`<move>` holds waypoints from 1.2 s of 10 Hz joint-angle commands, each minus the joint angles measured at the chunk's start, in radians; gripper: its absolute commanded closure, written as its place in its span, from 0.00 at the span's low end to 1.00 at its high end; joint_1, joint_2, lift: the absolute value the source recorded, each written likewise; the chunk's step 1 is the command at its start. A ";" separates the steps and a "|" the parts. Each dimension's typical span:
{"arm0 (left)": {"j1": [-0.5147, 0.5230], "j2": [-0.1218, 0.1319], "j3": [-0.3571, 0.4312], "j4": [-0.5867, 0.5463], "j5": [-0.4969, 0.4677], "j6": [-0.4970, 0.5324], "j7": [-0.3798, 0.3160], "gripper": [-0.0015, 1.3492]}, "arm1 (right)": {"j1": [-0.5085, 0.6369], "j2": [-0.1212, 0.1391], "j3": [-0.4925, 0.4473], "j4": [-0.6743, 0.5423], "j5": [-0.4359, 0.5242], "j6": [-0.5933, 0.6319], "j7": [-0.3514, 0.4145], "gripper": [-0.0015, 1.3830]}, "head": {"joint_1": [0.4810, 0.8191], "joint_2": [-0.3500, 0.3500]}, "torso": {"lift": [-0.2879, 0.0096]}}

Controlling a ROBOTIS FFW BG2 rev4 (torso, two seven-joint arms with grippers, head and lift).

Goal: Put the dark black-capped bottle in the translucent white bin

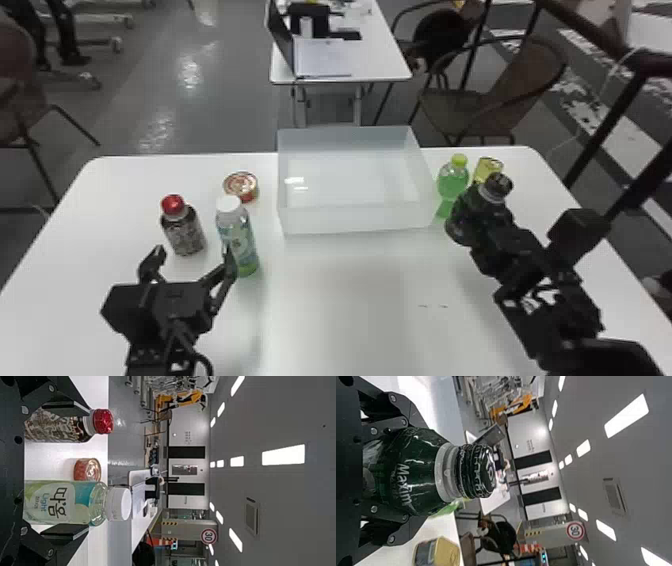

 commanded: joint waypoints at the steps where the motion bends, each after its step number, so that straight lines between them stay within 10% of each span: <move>1: -0.004 -0.003 -0.009 0.000 0.008 0.005 0.000 0.19 | -0.098 0.021 0.006 0.054 -0.001 0.017 0.082 0.60 | 0.63 0.52 | 0.65; 5: -0.009 0.003 -0.020 0.000 0.019 0.013 0.008 0.19 | -0.338 0.059 0.017 0.367 0.018 -0.124 0.342 0.60 | 0.63 0.60 | 0.65; 12: -0.021 0.009 -0.024 0.010 0.046 0.017 0.008 0.19 | -0.592 0.050 0.037 0.852 0.028 -0.303 0.470 0.55 | 0.63 0.60 | 0.65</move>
